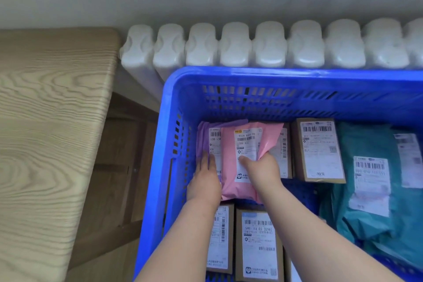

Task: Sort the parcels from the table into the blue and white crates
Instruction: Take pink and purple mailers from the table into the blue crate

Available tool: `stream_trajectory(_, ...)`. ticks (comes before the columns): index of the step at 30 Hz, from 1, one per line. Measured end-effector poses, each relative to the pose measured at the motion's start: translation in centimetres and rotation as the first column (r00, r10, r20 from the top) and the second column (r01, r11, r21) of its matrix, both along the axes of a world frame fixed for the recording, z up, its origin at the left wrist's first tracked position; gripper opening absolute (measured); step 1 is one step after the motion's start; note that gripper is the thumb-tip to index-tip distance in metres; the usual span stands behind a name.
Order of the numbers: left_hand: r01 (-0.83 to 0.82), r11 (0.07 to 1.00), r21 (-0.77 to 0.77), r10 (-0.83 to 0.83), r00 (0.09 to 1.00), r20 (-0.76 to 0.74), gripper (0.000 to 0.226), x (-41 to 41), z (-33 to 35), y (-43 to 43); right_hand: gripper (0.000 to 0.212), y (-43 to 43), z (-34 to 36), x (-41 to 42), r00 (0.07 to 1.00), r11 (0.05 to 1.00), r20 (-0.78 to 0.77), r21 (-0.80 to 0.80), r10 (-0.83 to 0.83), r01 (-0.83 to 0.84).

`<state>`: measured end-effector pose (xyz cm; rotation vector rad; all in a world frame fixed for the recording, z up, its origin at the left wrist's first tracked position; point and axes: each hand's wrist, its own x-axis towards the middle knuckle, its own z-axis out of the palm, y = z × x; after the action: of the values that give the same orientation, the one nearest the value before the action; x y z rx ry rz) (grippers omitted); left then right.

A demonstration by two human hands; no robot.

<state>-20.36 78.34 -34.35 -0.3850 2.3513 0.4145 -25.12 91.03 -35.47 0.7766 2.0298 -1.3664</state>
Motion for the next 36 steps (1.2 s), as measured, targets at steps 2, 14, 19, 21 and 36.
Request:
stream_trajectory(2, 0.017, 1.0, -0.009, -0.017, 1.0, 0.018, 0.073, -0.3, -0.4, 0.0, 0.033, -0.3, -0.2, -0.4, 0.999, 0.997, -0.016, 0.057, 0.047, -0.046)
stream_trajectory(14, -0.122, 0.99, 0.067, 0.126, 0.991, -0.048, 0.082, 0.1, 3.7, 0.6, 0.026, 1.8, 2.7, 0.8, 0.997, 0.984, -0.004, -0.16, -0.076, 0.074)
stream_trajectory(19, -0.418, 0.864, 0.28, 0.472, 0.866, -0.166, 0.059, 1.6, 7.1, 2.5, 0.032, 4.5, 7.4, 2.5, 0.966, 0.908, 0.045, -0.334, -0.254, 0.254)
stream_trajectory(21, -0.567, 0.712, 0.414, 0.651, 0.754, -0.088, 0.044, 1.5, 9.5, 3.8, 0.028, 5.5, 9.9, 3.3, 0.959, 0.876, 0.044, -0.398, -0.279, 0.273)
stream_trajectory(36, -0.539, 0.211, 0.816, 0.487, 0.781, 0.39, 0.022, 3.5, 24.2, 12.8, 0.036, 15.1, 25.2, 13.7, 0.852, 0.809, -0.182, -0.459, -0.491, 0.368)
